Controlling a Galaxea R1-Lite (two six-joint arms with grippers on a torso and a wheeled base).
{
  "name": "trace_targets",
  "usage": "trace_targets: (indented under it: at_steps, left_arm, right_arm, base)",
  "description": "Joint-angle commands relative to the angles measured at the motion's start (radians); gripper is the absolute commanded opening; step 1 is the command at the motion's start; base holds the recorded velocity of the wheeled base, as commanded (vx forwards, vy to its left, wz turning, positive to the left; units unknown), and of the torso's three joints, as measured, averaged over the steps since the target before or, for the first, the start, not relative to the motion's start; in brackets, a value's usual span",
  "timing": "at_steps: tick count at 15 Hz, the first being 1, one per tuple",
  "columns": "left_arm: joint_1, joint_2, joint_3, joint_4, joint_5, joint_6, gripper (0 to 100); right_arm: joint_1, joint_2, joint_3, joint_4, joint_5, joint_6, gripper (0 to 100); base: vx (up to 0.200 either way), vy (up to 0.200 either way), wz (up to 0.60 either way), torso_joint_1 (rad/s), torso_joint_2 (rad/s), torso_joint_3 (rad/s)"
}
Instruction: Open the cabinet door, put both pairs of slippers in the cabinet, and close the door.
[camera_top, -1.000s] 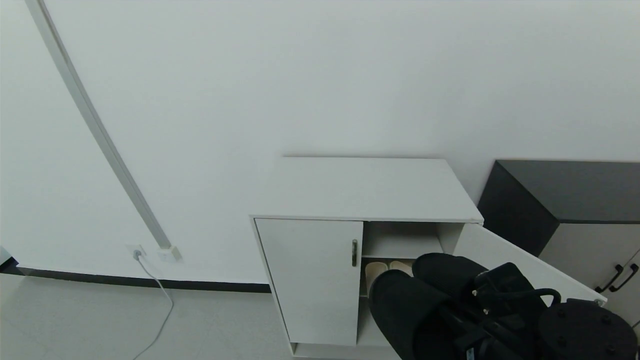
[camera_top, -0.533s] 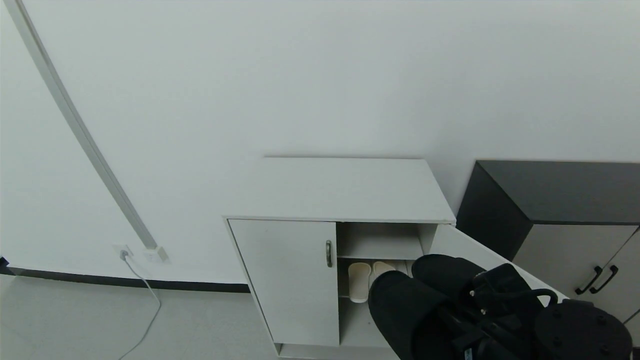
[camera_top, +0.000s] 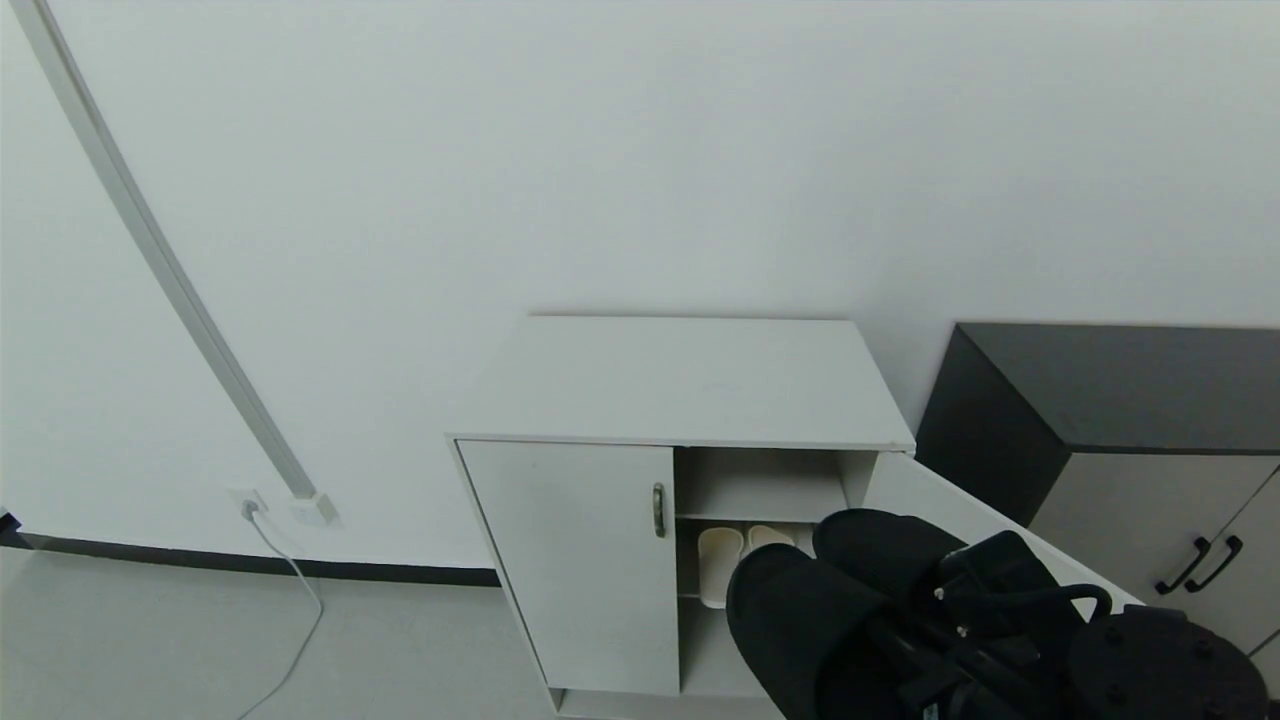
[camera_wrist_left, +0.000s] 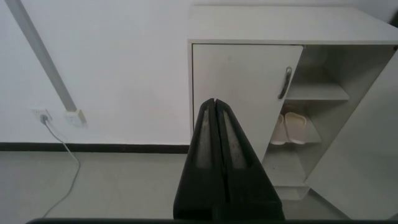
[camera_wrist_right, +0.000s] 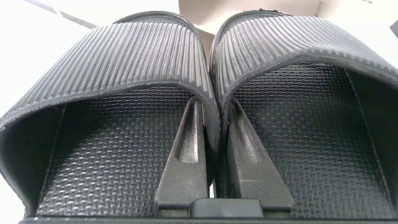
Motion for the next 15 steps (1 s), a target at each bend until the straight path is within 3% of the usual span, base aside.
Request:
trace_targets:
  at_steps: [1,12,15]
  left_arm:
    - [0.0,0.001,0.0,0.0,0.0,-0.001,0]
    - [0.0,0.001,0.0,0.0,0.0,0.001,0]
    - [0.0,0.001,0.0,0.0,0.0,-0.001,0]
  right_arm:
    - [0.001,0.001,0.0,0.0,0.0,0.0,0]
    - [0.021,0.001,0.003,0.0,0.0,0.001,0]
    - [0.023,0.003,0.005,0.0,0.001,0.003,0]
  base:
    - [0.0,0.0,0.0,0.0,0.0,0.0]
    - [0.0,0.0,0.0,0.0,0.0,0.0]
    - [0.0,0.0,0.0,-0.139,0.29,0.154]
